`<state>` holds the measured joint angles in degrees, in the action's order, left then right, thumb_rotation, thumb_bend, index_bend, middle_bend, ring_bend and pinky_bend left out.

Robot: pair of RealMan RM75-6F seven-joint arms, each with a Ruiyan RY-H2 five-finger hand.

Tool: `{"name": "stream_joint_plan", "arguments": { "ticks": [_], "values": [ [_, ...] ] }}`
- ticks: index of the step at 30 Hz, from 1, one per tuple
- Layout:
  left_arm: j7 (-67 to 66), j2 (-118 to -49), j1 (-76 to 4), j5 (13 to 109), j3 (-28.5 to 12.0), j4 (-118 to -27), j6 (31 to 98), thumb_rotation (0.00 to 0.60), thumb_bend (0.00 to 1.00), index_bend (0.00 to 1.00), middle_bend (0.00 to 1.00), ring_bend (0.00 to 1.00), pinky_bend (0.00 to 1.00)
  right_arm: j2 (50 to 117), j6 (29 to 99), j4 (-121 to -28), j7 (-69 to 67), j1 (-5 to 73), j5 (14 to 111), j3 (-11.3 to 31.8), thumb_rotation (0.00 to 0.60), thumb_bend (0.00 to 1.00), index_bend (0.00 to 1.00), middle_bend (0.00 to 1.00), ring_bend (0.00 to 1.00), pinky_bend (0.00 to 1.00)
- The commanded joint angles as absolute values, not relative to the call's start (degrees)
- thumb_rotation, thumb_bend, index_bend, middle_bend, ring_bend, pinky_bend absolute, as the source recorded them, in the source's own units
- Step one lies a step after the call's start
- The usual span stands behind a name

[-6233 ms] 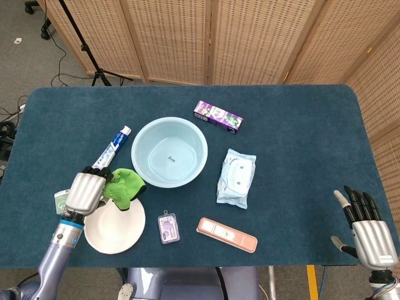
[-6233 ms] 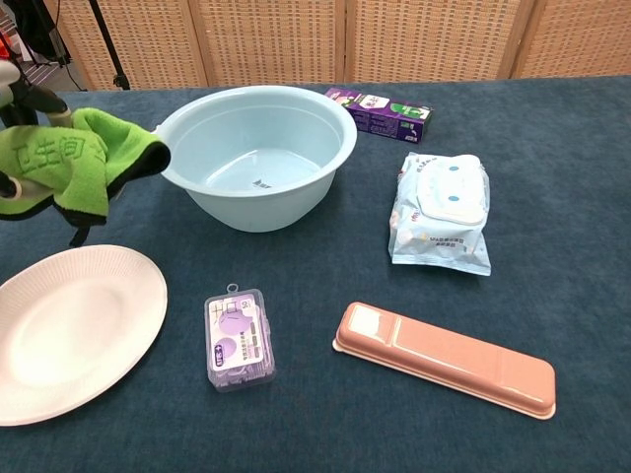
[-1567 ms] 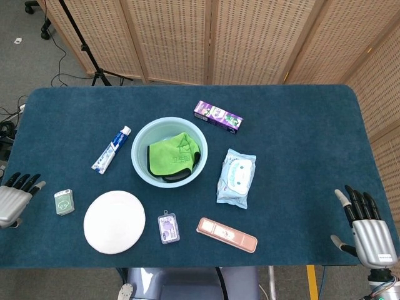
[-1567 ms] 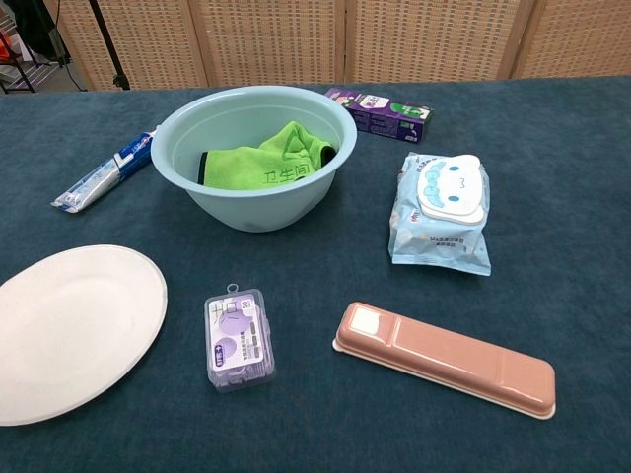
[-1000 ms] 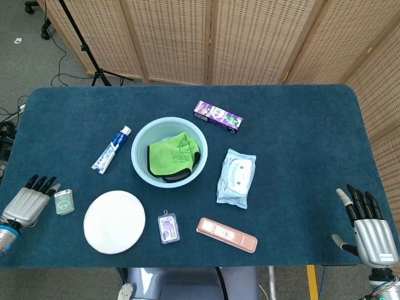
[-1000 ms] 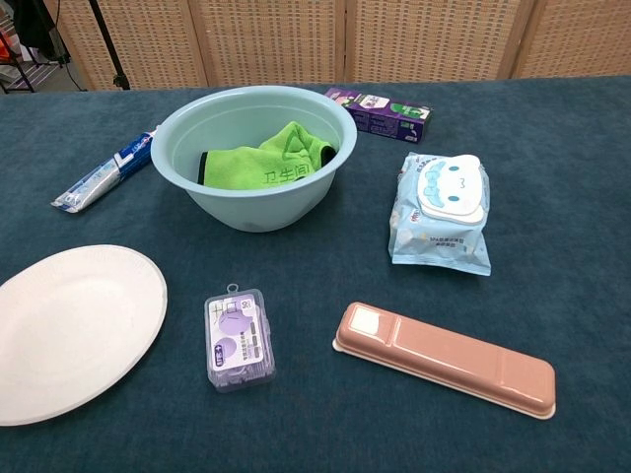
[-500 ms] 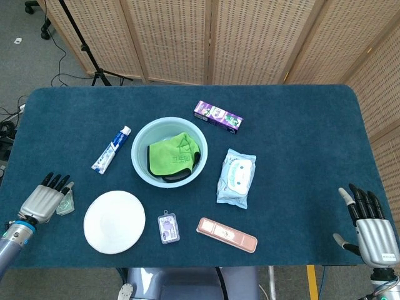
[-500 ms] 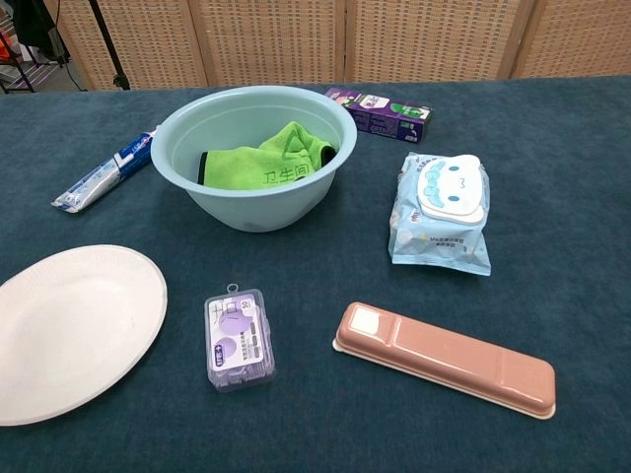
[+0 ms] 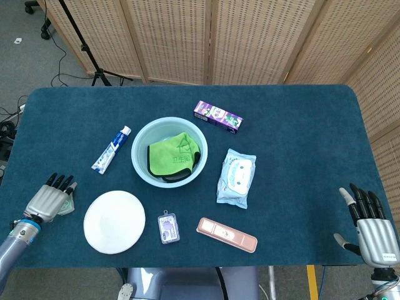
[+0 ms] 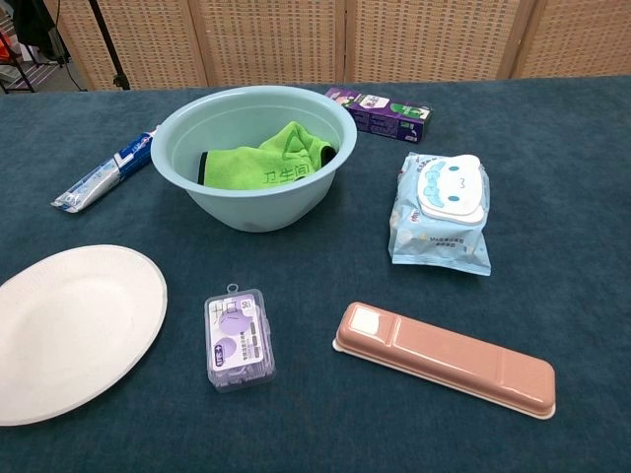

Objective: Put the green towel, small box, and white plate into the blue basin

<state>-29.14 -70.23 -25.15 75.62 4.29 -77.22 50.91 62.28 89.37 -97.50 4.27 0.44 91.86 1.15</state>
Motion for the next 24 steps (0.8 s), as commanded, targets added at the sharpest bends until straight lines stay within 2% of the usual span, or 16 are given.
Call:
{"name": "stream_joint_plan", "arguments": {
  "ticks": [1, 9, 13, 18, 21, 24],
  "values": [
    [-29.0, -70.6, -25.1, 75.9, 4.4, -76.9, 51.3, 0.600, 0.21, 0.13, 0.00, 0.00, 0.00, 62.3, 89.4, -97.5, 4.3, 0.4, 91.9, 1.1, 0.600, 0.16, 0.06, 0.00, 0.00, 0.00],
    [-28.8, -71.1, -25.0, 76.2, 4.7, -76.1, 51.6, 0.600, 0.22, 0.33, 0.00, 0.00, 0.01, 62.3, 89.6, -97.6, 4.4, 0.3, 91.9, 1.1, 0.600, 0.16, 0.06, 0.00, 0.00, 0.00],
    [-28.8, -71.6, -24.9, 76.4, 4.9, -75.4, 51.9, 0.600, 0.23, 0.39, 0.00, 0.00, 0.01, 62.3, 89.6, -97.6, 4.6, 0.3, 92.0, 1.1, 0.600, 0.16, 0.06, 0.00, 0.00, 0.00],
    [-28.7, -72.4, -24.6, 76.7, 5.1, -74.5, 52.3, 0.600, 0.26, 0.53, 0.00, 0.00, 0.01, 62.4, 89.5, -97.5, 4.6, 0.3, 91.9, 1.1, 0.600, 0.16, 0.06, 0.00, 0.00, 0.00],
    [-28.8, -72.8, -24.5, 77.0, 5.3, -74.0, 52.6, 0.600, 0.28, 0.58, 0.00, 0.00, 0.02, 62.4, 89.6, -97.5, 4.5, 0.3, 91.9, 1.2, 0.600, 0.16, 0.06, 0.00, 0.00, 0.00],
    [-28.6, -73.0, -24.4, 77.3, 5.2, -73.6, 53.2, 0.600, 0.30, 0.59, 0.00, 0.00, 0.02, 62.4, 89.6, -97.5, 4.5, 0.3, 91.9, 1.1, 0.600, 0.16, 0.06, 0.00, 0.00, 0.00]
  ]
}}
